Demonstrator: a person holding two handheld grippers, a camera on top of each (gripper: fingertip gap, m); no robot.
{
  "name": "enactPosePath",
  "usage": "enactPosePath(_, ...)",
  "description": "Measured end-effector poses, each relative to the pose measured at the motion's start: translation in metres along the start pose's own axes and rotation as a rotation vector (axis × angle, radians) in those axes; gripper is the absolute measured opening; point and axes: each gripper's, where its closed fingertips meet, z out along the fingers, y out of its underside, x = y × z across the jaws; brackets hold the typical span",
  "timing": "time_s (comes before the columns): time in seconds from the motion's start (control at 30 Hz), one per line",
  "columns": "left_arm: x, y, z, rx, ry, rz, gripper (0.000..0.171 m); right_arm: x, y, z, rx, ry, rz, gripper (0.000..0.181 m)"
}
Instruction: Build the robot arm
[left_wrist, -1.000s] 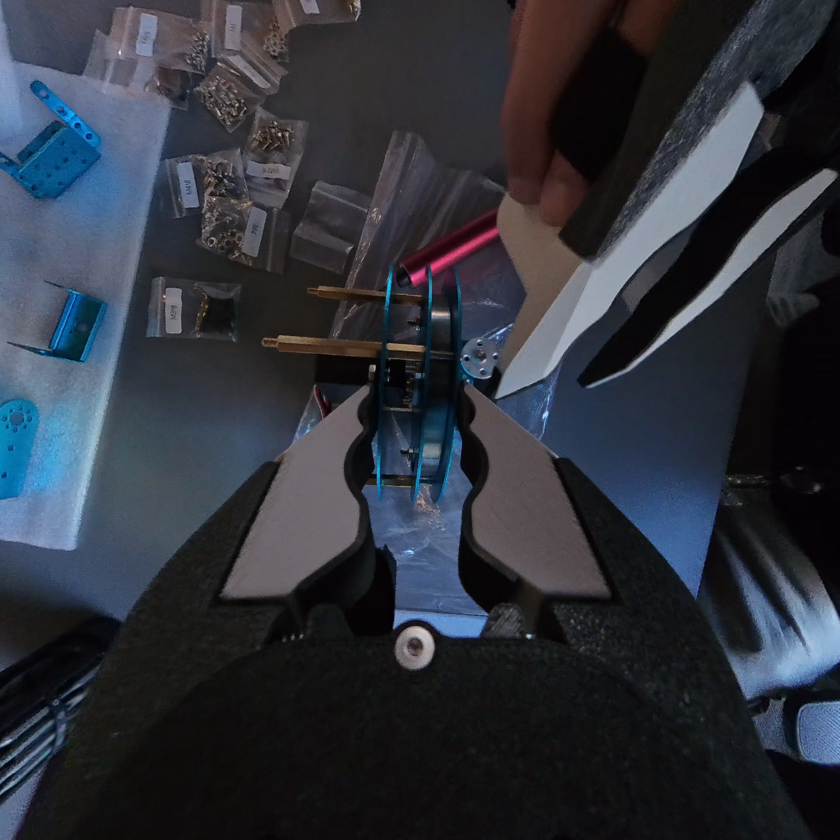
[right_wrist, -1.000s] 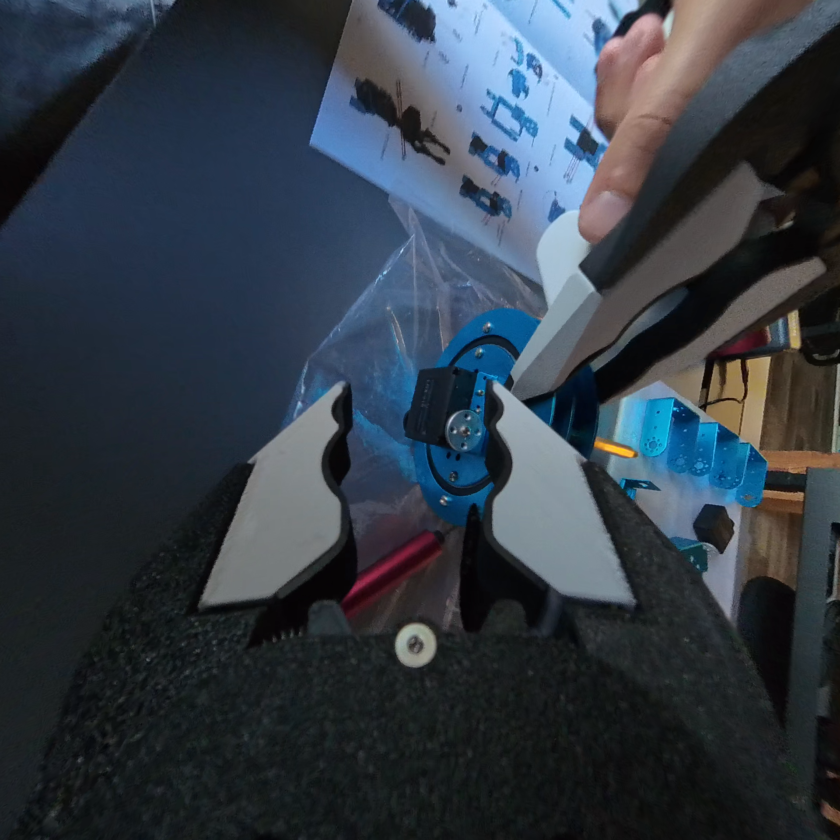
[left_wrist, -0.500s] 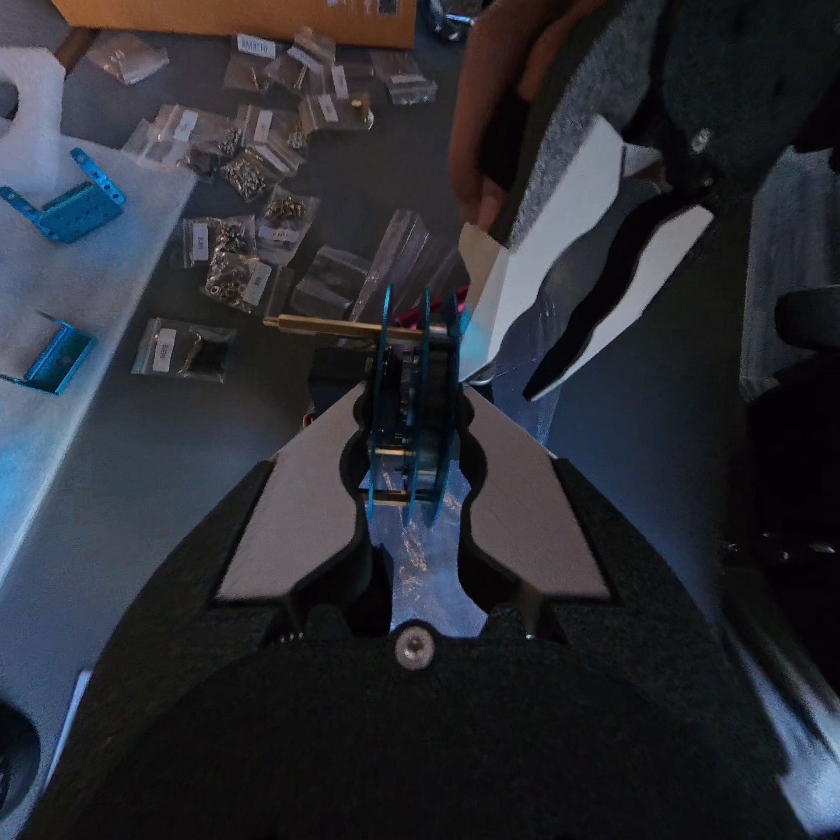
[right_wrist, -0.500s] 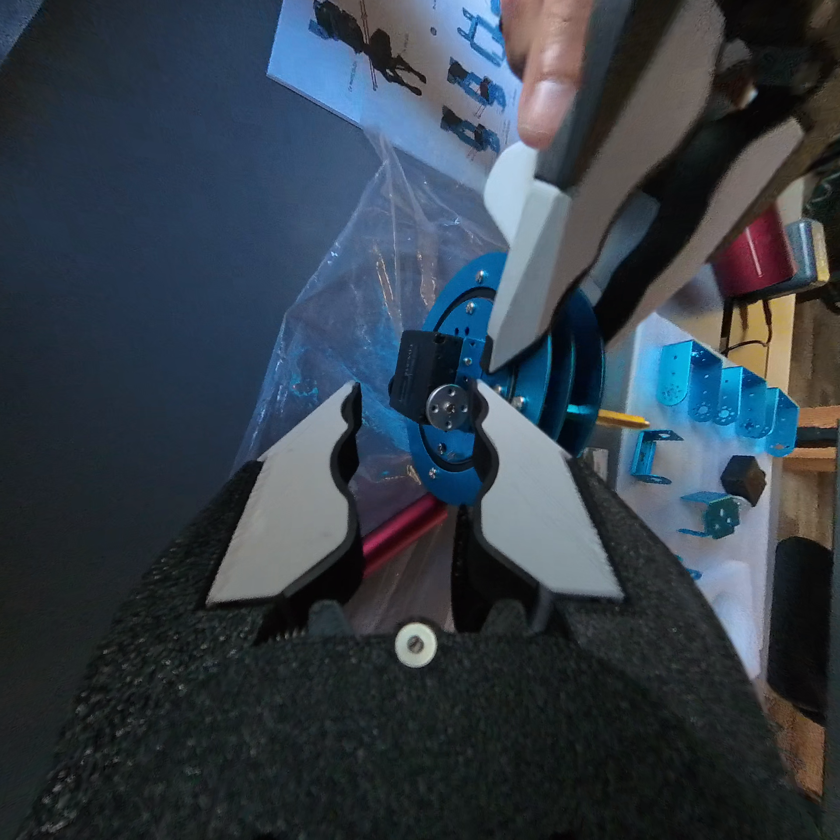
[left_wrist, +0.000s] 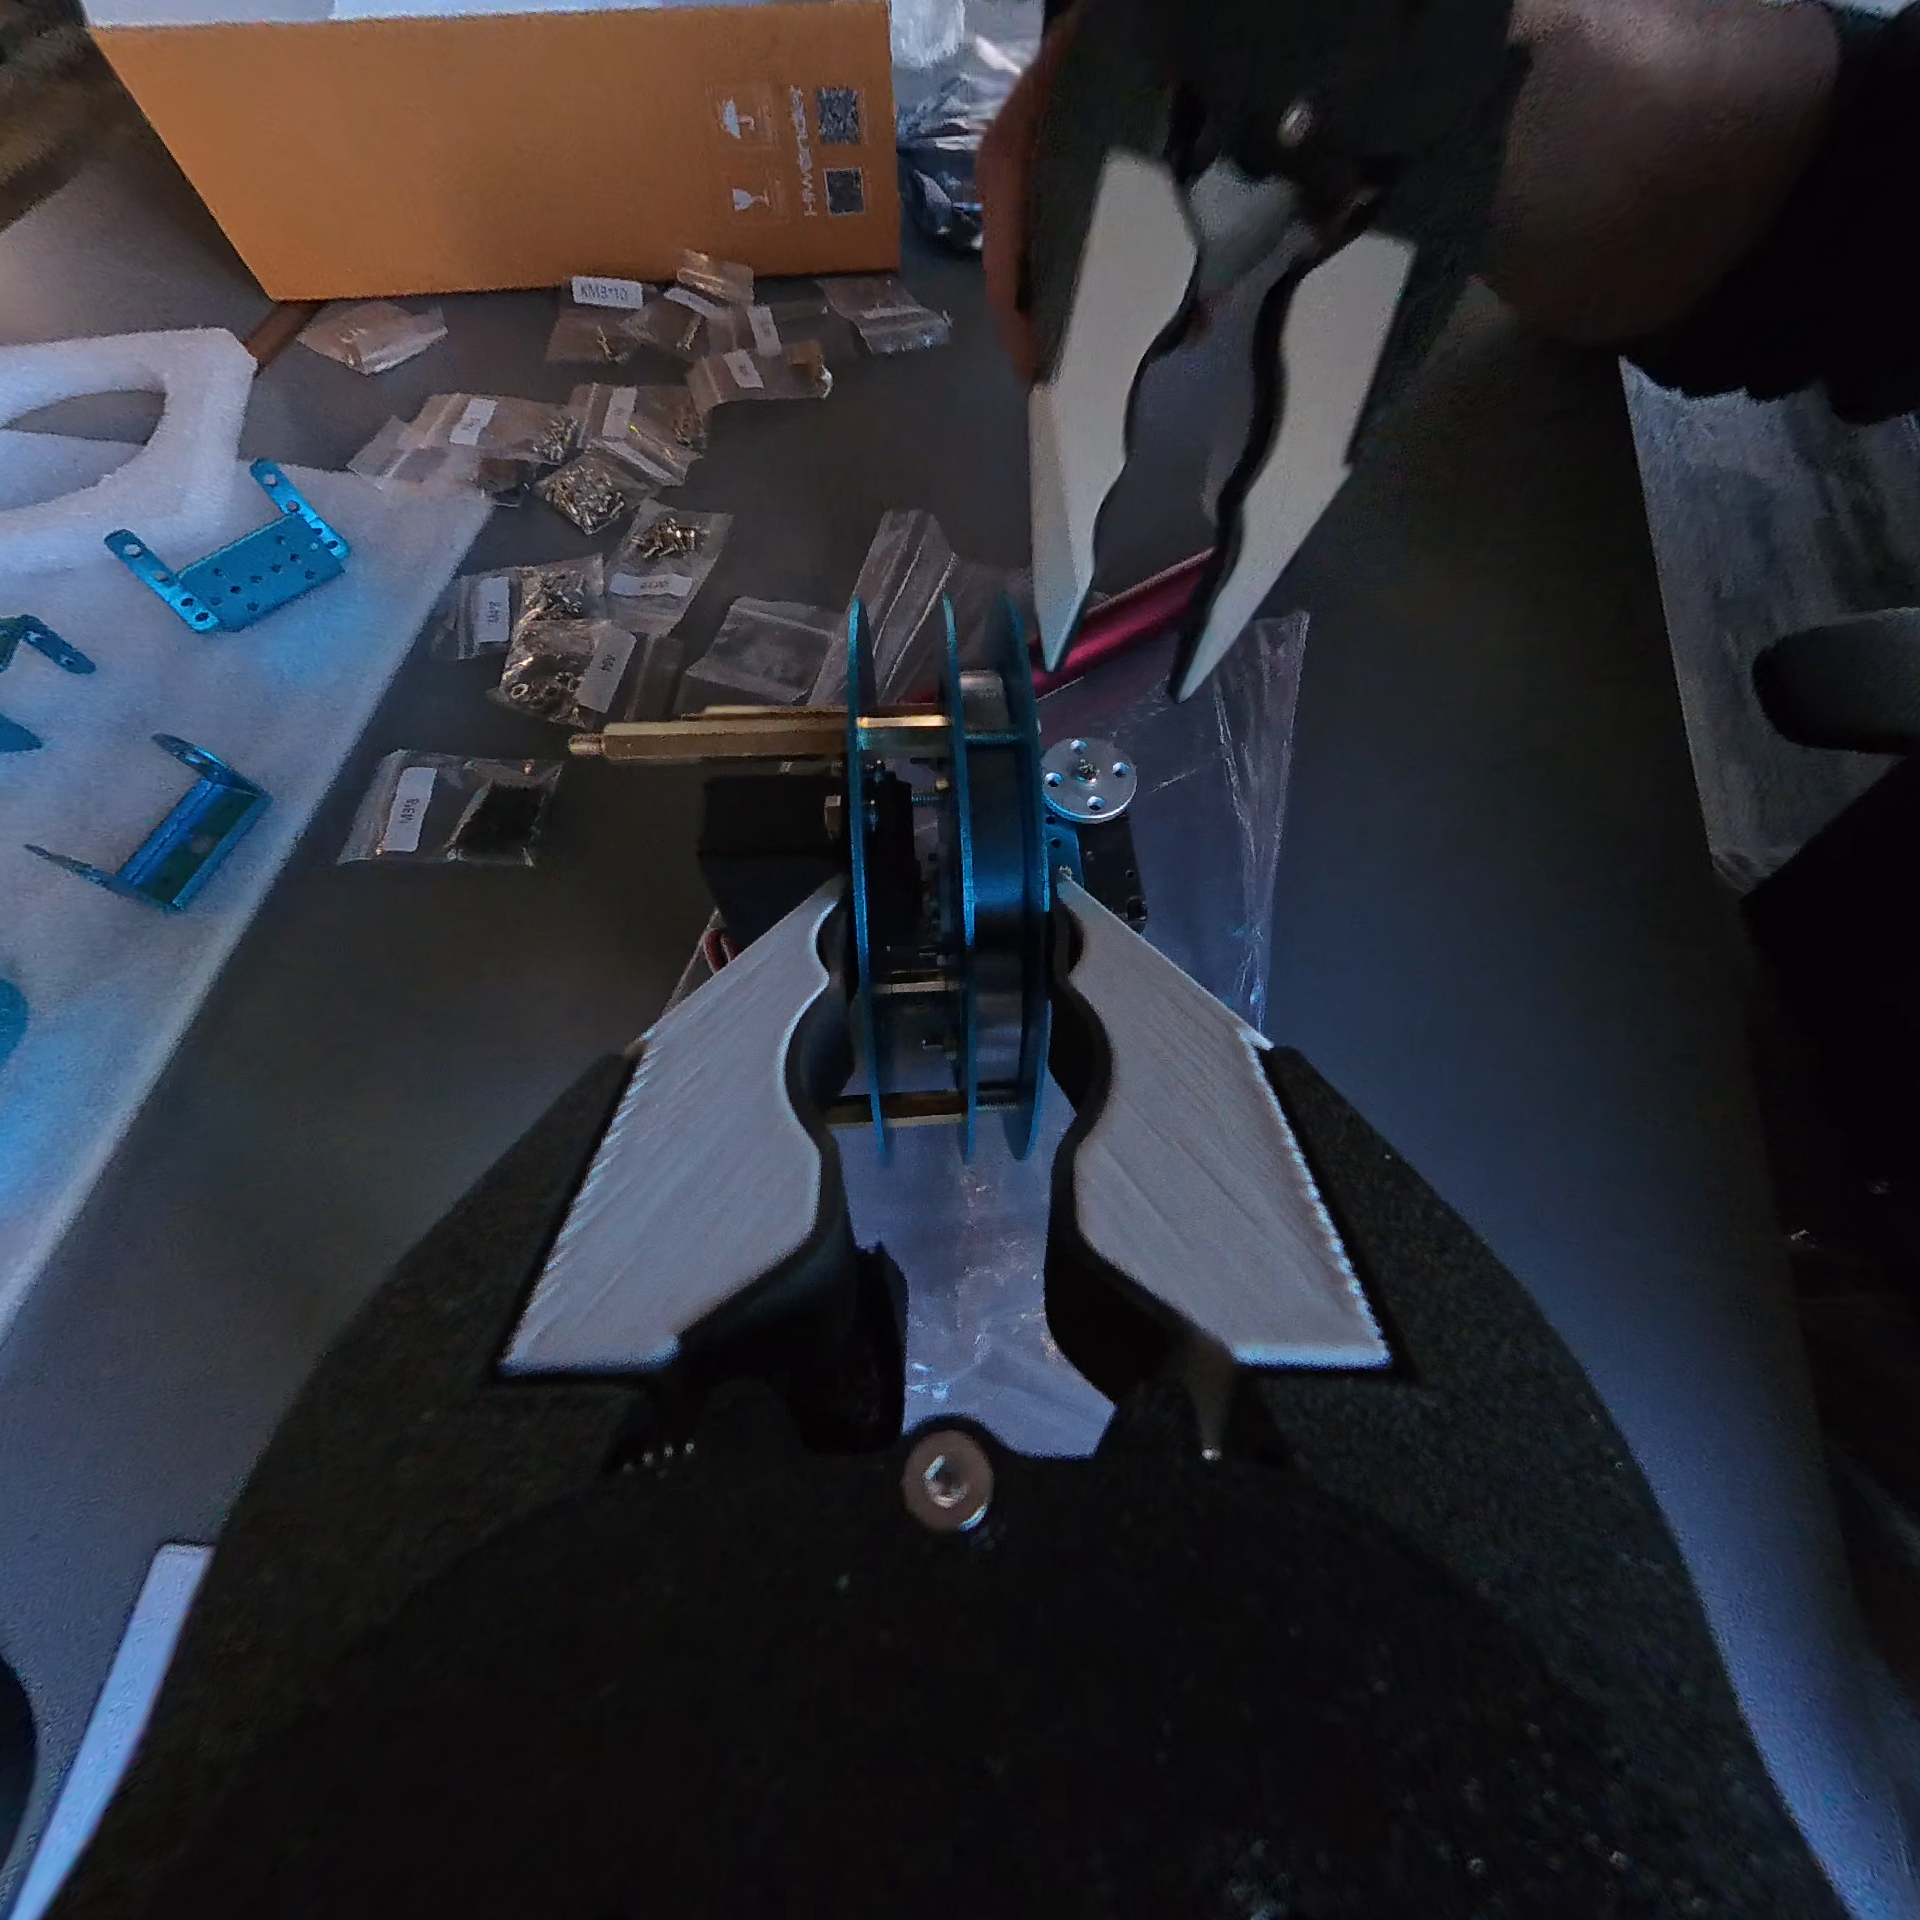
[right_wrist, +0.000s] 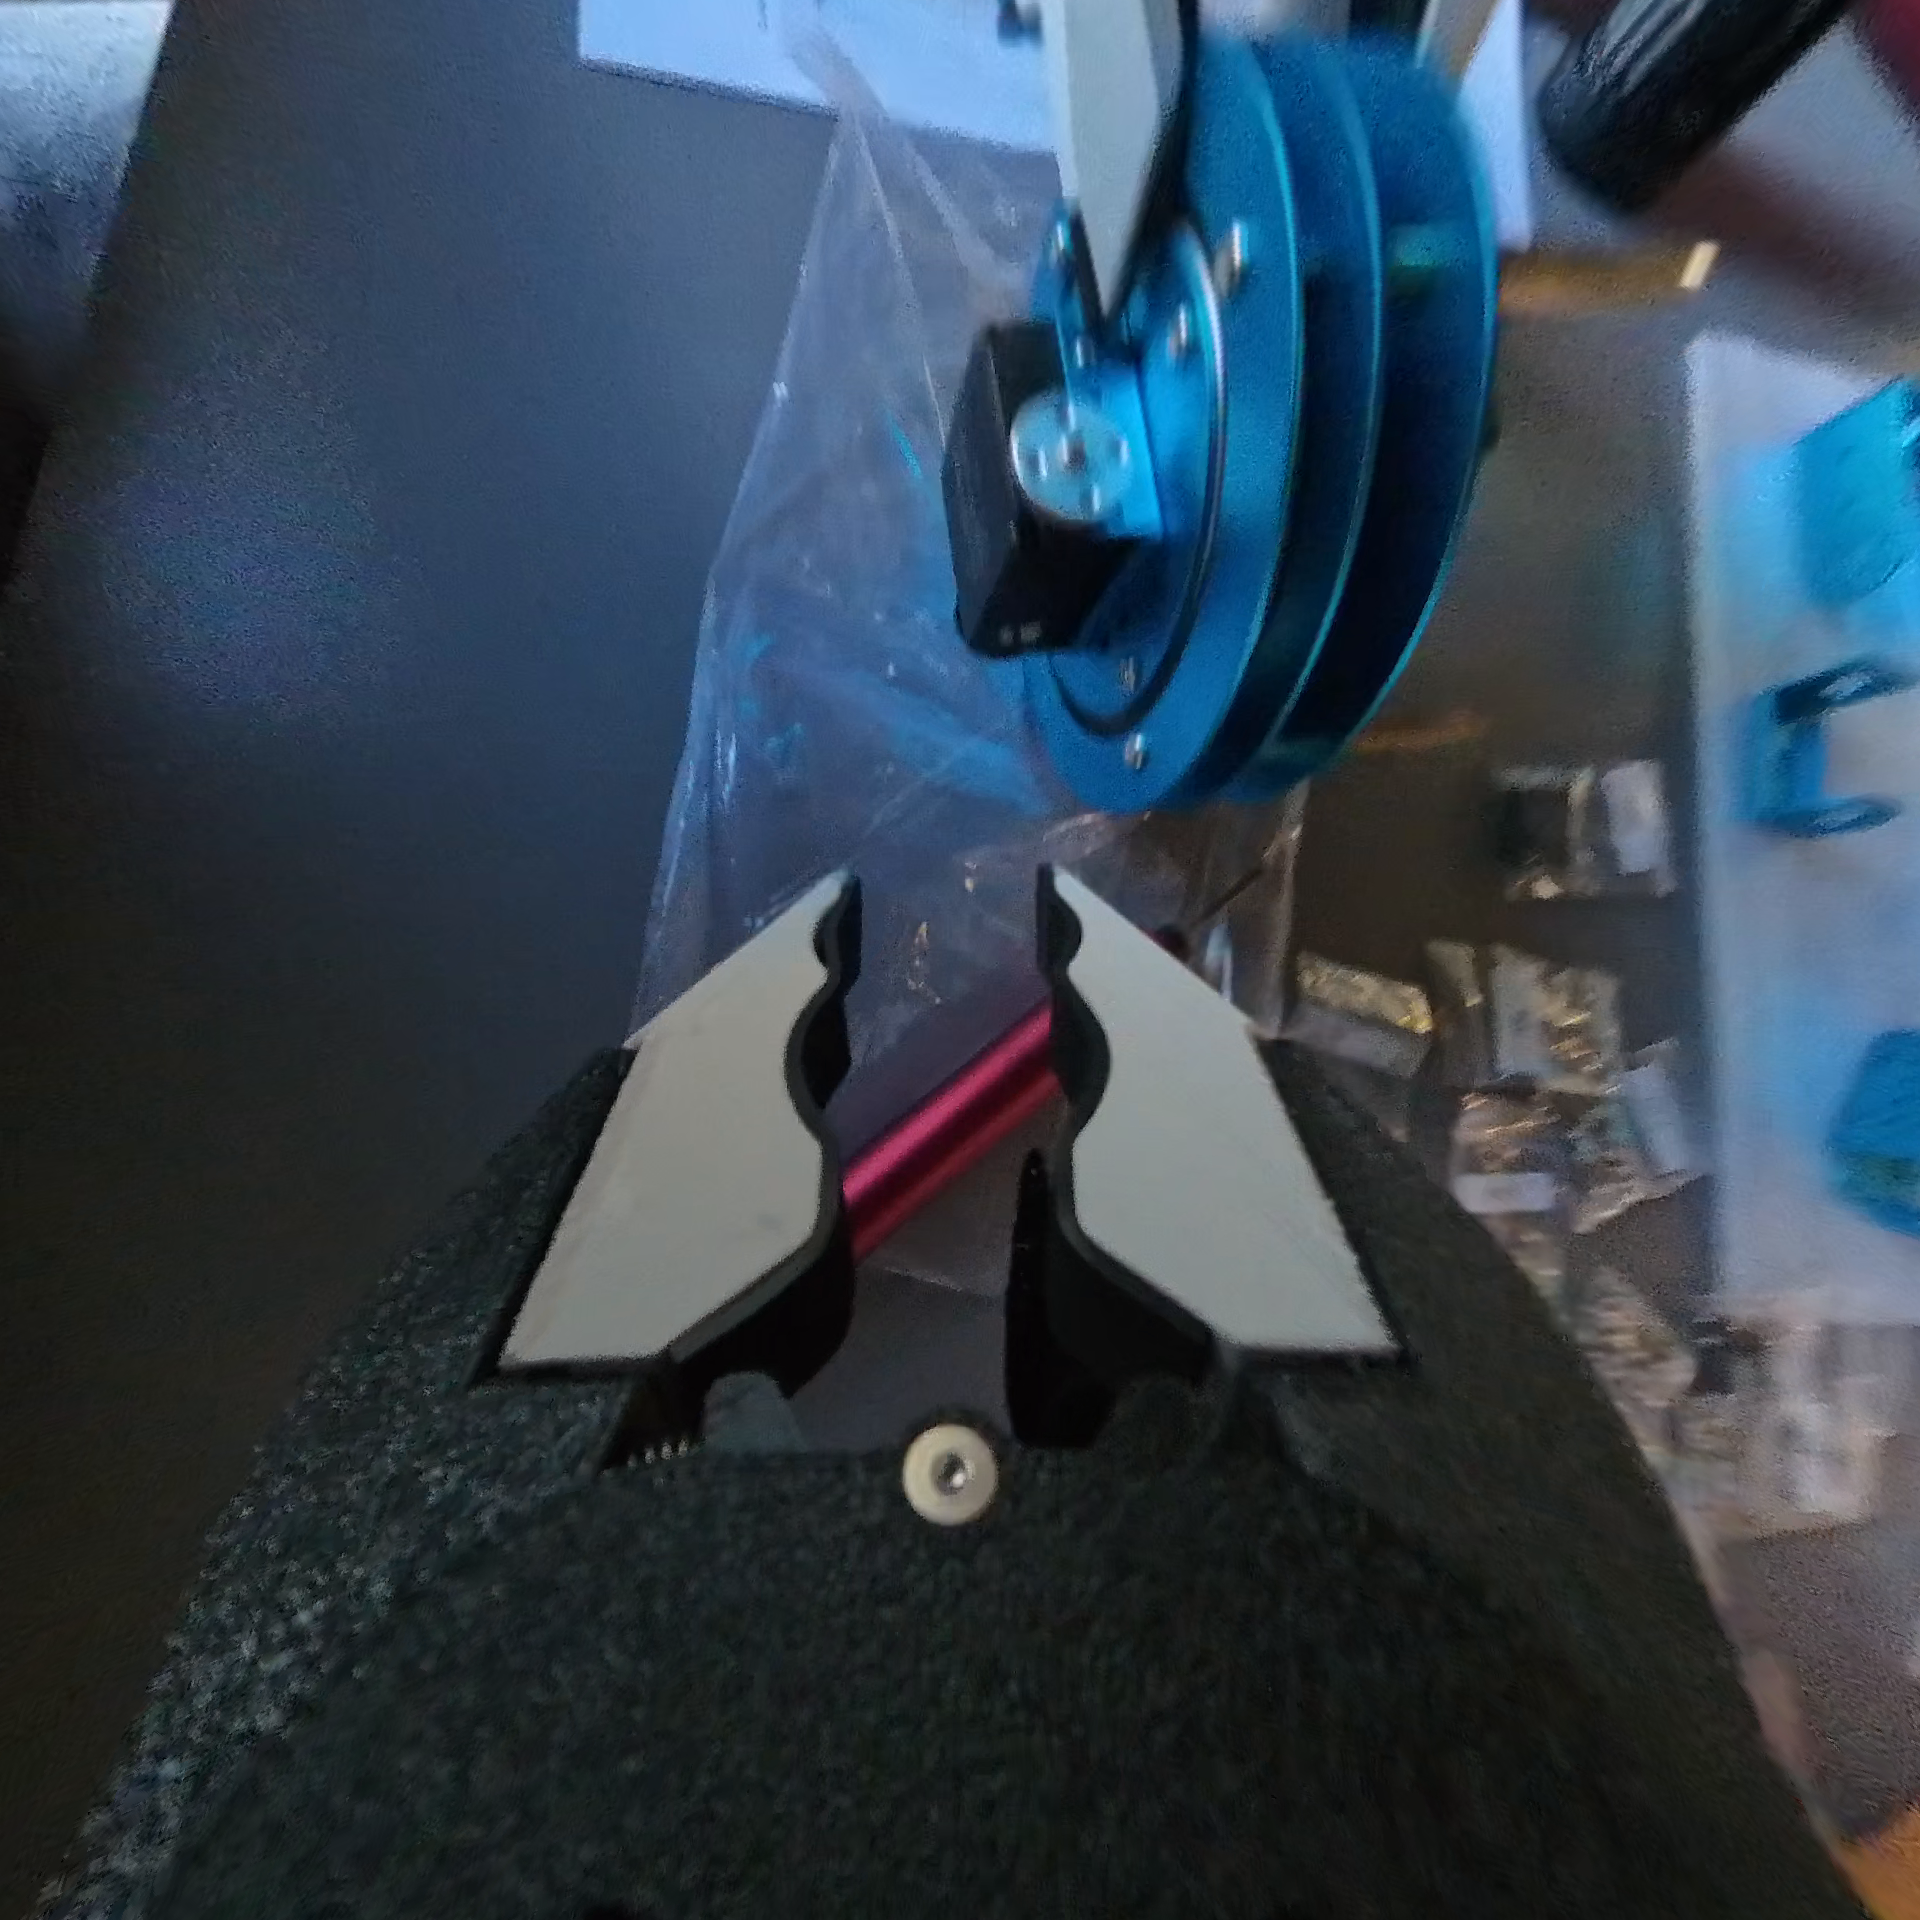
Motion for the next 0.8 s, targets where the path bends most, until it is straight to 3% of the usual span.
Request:
enactPosePath(0.1,0.001,0.003,-0.003,0.012,-0.017,0.021,0.033,0.011,0.027,0.008,-0.025,-0.026,0.103,0.027)
enactPosePath(0.17,0.002,0.002,-0.003,0.023,-0.025,0.020,0.033,0.017,0.022,0.008,0.046,-0.031,0.148,0.020)
enactPosePath(0.4,0.001,-0.008,0.003,0.103,-0.065,0.019,0.033,0.023,0.033,0.023,-0.153,0.169,-0.051,0.014)
enactPosePath(0.8,0.003,-0.008,0.003,0.118,-0.058,0.040,0.033,0.032,0.050,0.020,-0.308,0.272,-0.137,0.014)
